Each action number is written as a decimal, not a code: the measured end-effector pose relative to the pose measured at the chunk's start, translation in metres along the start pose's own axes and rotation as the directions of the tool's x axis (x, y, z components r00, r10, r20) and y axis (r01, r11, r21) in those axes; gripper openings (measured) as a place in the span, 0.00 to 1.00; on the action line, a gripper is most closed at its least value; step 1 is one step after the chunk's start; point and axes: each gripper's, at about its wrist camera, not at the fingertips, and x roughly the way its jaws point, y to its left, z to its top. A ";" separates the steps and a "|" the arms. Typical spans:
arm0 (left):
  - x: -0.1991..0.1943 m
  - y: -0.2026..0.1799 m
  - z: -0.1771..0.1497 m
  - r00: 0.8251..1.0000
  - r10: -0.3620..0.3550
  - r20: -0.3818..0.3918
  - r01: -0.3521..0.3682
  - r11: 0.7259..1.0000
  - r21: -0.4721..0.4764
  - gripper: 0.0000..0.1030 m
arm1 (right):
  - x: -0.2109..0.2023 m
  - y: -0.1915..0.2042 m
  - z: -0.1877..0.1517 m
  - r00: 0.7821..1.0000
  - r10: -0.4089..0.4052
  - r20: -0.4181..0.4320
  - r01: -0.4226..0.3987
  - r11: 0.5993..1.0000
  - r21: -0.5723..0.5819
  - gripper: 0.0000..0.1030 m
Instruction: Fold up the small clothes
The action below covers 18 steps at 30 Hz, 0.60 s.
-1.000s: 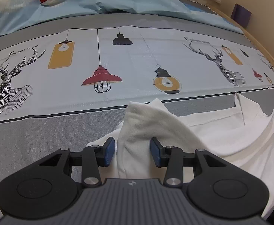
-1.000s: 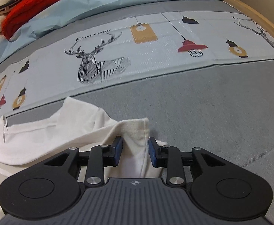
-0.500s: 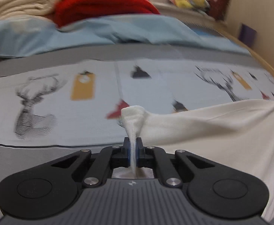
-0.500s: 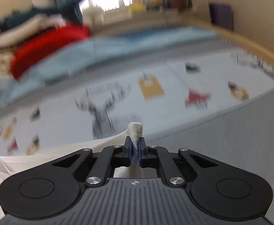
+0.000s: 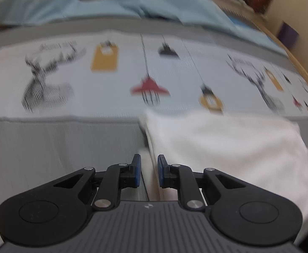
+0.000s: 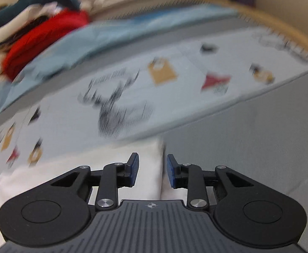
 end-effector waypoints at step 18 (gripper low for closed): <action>-0.031 -0.010 -0.100 0.959 -0.120 -0.256 0.172 0.967 0.190 0.05 | -0.046 0.006 -0.079 0.933 0.037 -0.357 -0.133 0.960 -0.247 0.25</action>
